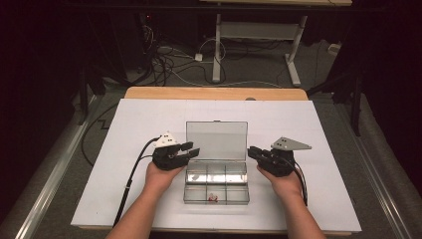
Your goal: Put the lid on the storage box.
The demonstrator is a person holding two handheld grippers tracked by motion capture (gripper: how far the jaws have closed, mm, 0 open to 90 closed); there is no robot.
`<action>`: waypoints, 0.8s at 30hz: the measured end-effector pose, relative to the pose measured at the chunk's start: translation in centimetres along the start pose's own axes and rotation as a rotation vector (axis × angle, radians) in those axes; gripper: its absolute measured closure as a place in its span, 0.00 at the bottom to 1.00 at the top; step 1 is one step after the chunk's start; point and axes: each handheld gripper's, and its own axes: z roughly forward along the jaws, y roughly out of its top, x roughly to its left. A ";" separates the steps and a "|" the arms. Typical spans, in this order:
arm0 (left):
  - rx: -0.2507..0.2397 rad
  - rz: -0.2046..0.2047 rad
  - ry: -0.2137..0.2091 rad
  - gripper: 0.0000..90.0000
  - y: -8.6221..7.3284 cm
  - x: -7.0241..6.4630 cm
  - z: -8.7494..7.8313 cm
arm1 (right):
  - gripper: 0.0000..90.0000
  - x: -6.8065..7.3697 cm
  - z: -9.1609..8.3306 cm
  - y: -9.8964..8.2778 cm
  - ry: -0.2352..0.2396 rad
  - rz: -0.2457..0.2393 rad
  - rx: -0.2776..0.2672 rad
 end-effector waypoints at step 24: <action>-0.014 0.091 0.023 0.74 -0.2 -2.0 -2.0 | 1.00 3.3 -0.7 -0.6 0.056 -0.077 -0.017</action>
